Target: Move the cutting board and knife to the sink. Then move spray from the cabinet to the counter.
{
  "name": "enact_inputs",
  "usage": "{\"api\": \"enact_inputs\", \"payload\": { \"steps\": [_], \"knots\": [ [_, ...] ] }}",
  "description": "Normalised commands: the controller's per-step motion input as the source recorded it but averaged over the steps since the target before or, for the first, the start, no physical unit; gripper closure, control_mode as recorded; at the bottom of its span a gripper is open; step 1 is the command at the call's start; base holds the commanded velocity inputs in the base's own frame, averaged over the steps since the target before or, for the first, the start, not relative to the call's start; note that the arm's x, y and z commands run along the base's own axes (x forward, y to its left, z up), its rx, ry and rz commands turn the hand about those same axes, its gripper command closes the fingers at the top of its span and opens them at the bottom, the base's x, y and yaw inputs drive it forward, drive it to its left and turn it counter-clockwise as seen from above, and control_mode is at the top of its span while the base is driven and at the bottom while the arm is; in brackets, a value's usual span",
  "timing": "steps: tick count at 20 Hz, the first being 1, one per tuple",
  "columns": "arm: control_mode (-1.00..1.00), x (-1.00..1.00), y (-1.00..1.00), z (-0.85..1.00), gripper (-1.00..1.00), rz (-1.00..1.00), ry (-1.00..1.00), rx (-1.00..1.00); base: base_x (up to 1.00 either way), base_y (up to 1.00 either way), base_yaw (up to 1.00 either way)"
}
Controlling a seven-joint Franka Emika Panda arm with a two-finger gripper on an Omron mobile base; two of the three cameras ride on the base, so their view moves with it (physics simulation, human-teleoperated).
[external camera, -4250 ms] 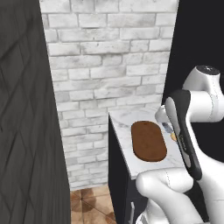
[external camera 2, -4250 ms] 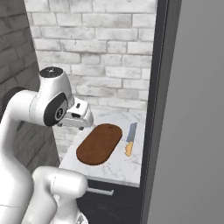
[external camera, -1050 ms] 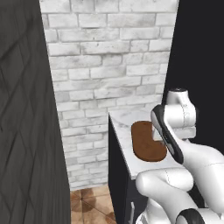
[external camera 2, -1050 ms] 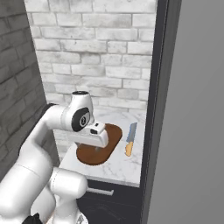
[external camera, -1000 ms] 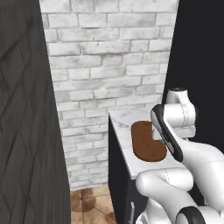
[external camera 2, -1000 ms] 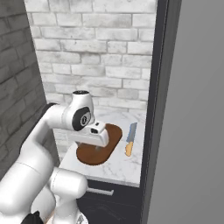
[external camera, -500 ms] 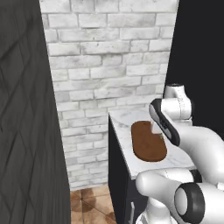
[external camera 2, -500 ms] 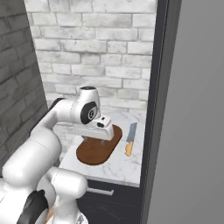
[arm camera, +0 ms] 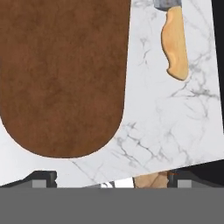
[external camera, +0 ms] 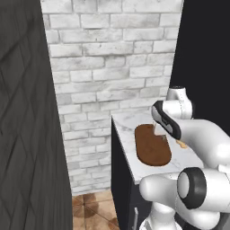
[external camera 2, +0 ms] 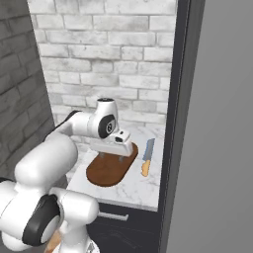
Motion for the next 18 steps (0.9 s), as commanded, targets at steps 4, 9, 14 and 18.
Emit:
{"api": "enact_inputs", "payload": {
  "steps": [4,9,14,18],
  "knots": [
    [-1.0,0.28,-0.22,-0.17,-1.0,0.0,0.0,0.0,0.0,0.0,0.0],
    [-1.0,0.22,-0.25,-0.14,-1.0,0.0,0.0,0.0,0.0,0.0,0.0],
    [-1.0,0.19,-0.27,-0.19,-1.0,0.0,0.0,0.0,0.0,0.0,0.0],
    [-1.0,0.15,-0.21,-0.19,-1.0,0.0,-0.03,0.0,0.0,0.0,0.0]
  ]
}}
